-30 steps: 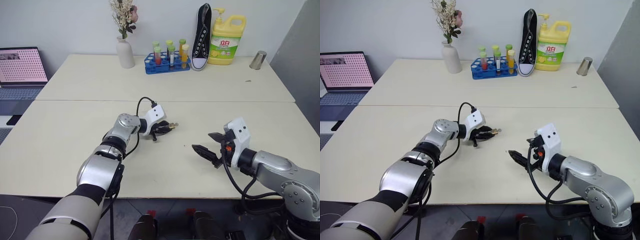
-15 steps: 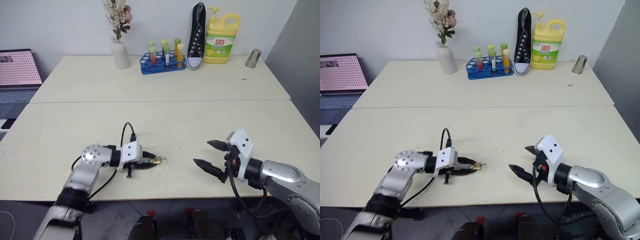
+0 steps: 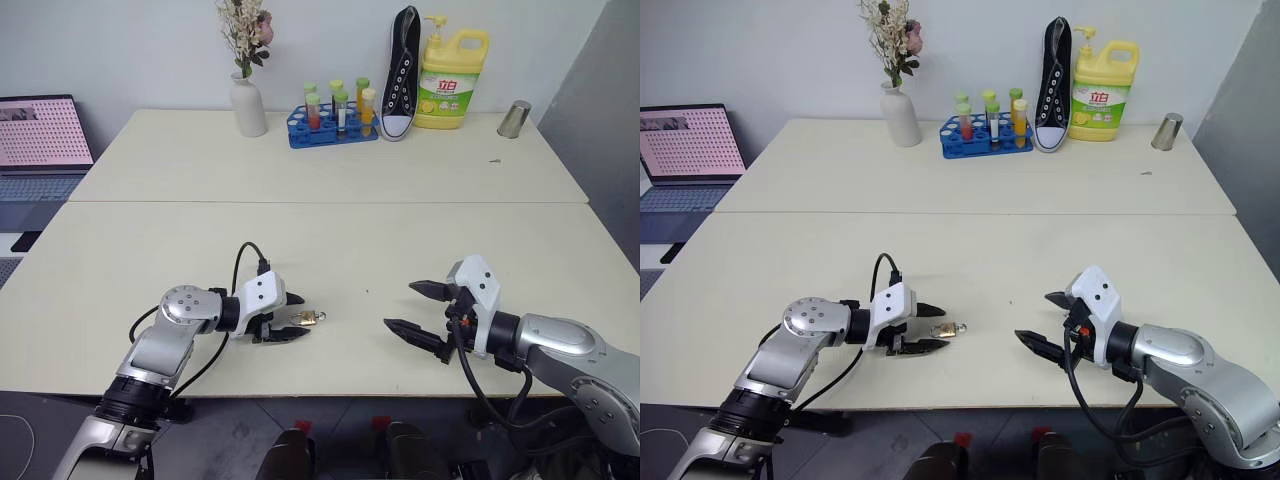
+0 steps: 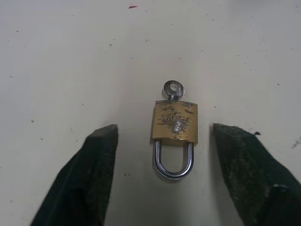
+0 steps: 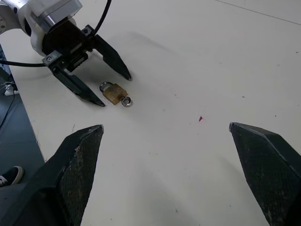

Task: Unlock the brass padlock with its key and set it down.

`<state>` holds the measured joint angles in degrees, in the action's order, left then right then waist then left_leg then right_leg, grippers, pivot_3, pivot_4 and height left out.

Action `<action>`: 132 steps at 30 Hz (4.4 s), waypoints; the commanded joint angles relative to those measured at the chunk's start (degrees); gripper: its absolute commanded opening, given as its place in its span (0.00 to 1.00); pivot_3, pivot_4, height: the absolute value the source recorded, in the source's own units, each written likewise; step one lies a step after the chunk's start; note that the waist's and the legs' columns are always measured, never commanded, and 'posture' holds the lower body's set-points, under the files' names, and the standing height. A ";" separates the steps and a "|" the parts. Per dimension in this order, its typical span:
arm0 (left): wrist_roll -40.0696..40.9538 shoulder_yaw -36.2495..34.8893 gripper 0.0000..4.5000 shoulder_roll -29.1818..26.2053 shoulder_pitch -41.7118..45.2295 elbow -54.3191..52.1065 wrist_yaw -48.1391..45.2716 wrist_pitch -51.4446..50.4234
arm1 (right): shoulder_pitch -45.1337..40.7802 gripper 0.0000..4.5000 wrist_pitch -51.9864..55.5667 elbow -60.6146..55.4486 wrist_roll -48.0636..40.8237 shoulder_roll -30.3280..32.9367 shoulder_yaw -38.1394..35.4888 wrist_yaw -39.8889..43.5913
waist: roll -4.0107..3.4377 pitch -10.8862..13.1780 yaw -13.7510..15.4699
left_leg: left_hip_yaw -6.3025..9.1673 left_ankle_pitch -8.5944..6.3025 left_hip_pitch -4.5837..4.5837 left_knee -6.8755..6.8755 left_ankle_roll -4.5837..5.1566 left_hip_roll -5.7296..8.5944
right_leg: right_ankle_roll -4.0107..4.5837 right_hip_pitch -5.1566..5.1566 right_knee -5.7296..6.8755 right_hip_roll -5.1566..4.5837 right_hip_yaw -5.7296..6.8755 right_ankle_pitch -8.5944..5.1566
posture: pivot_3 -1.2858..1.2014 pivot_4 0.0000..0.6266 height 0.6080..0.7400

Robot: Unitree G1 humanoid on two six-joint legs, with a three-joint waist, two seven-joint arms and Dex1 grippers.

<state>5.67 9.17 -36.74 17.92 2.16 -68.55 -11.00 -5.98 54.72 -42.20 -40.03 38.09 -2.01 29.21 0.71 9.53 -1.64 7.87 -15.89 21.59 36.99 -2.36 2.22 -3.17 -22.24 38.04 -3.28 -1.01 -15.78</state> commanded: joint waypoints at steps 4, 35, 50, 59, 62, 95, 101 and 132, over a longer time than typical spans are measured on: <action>1.88 0.25 0.98 -0.43 0.85 -2.90 0.15 0.52 | -0.11 1.00 0.34 -1.70 -1.21 -0.43 -0.35 -0.93 | 0.00 0.00 0.01 | -0.01 0.00 0.01 0.00 0.00 0.00 | 0.00 0.00 0.00 0.00 -0.01 0.00 | 0.52 0.24 1.00; -2.31 5.05 0.21 -2.18 2.56 -0.08 3.00 9.09 | -0.69 1.00 -4.60 -2.17 0.55 0.29 1.11 0.53 | -0.07 -0.07 -0.24 | -0.08 0.00 -0.22 -0.04 0.00 -0.09 | 0.00 0.13 0.03 0.09 -0.07 -0.01 | 0.52 0.24 1.00; -22.22 2.54 0.21 2.14 9.15 14.75 30.30 76.80 | -7.53 1.00 -4.90 5.22 -2.54 -9.28 4.59 0.18 | 0.01 -0.05 -0.06 | -0.08 0.01 0.02 0.00 -0.02 0.06 | 0.01 -0.05 -0.03 -0.08 -0.06 0.02 | 0.52 0.24 1.00; -25.68 2.82 0.21 2.12 10.46 16.79 35.95 77.82 | -12.38 1.00 -1.40 9.00 -3.04 -12.00 7.63 0.54 | 0.01 -0.05 -0.07 | -0.02 0.01 0.04 0.01 -0.02 0.09 | 0.01 -0.05 0.01 -0.07 0.00 0.02 | 0.52 0.24 1.00; -26.45 3.27 0.21 1.85 10.31 16.71 36.97 77.74 | -12.87 1.00 -1.03 9.65 -2.79 -12.33 8.09 0.56 | 0.01 -0.05 -0.07 | 0.00 0.01 0.04 0.00 -0.02 0.08 | 0.01 -0.06 0.03 -0.05 0.02 0.01 | 0.52 0.24 1.00; -28.17 4.68 0.21 0.92 9.68 15.71 41.71 75.30 | -14.32 0.00 0.30 10.79 -2.11 -11.44 9.19 2.85 | 0.00 -0.05 -0.10 | 0.00 0.01 0.03 0.01 -0.02 0.08 | 0.01 -0.06 0.04 -0.05 0.02 0.02 | 0.52 0.24 1.00; -28.82 4.90 0.21 1.18 9.64 15.26 42.24 75.05 | -15.20 0.00 3.29 11.86 -3.75 -11.05 9.05 2.98 | 0.00 -0.05 -0.12 | 0.00 0.01 0.04 0.01 -0.02 0.08 | 0.01 -0.06 0.05 -0.04 0.02 0.01 | 0.52 0.24 1.00; -35.56 5.94 0.21 -0.44 10.86 16.24 48.42 77.22 | -27.06 0.00 37.10 31.29 -41.42 -27.98 -13.82 -29.26 | -0.06 -0.08 -0.33 | -0.09 0.01 0.04 0.02 0.00 0.11 | 0.02 -0.24 0.46 -0.05 -0.11 0.02 | 0.52 0.24 1.00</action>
<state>-29.93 15.23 -37.09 28.17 19.63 -20.81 65.98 -31.23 91.88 -9.62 -77.67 10.67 -17.27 0.10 0.65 9.45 -1.97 7.76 -15.88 21.64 37.01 -2.37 2.32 -3.15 -22.54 38.56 -3.33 -1.14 -15.76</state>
